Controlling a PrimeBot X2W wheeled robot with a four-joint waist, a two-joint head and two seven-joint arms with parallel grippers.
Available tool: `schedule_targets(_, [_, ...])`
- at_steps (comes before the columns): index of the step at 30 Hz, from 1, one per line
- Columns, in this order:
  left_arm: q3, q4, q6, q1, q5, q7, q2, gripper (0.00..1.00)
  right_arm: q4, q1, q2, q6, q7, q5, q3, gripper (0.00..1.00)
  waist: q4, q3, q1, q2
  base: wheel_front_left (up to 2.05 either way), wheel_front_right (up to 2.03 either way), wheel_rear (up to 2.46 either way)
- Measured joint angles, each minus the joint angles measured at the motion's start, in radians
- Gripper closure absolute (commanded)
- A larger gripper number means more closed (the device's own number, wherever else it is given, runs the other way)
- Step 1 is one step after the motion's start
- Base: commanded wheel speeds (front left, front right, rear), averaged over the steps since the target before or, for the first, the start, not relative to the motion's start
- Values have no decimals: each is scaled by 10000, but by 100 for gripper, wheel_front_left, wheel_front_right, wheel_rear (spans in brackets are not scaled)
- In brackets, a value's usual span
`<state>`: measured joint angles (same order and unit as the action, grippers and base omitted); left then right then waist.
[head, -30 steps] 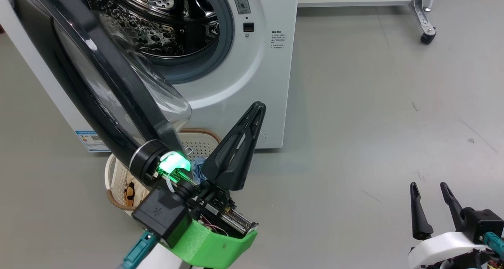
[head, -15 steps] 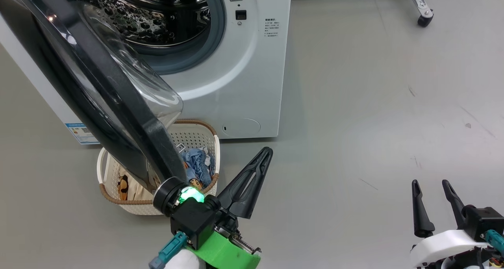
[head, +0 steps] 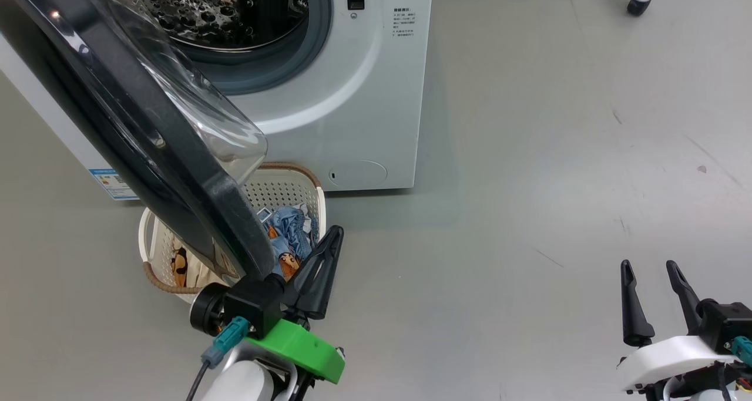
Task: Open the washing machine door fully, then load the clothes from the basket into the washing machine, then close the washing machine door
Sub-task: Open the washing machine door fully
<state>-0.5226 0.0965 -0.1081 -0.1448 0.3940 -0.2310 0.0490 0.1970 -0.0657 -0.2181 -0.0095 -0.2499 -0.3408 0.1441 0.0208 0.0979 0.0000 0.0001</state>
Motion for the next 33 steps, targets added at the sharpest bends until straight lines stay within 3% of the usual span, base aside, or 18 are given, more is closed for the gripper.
schedule_targets(33, [932,2270,393,-1479,40,-180,-54,100,192,263,267,297,0,0,-414,0,237,370,0,0,0,0,0])
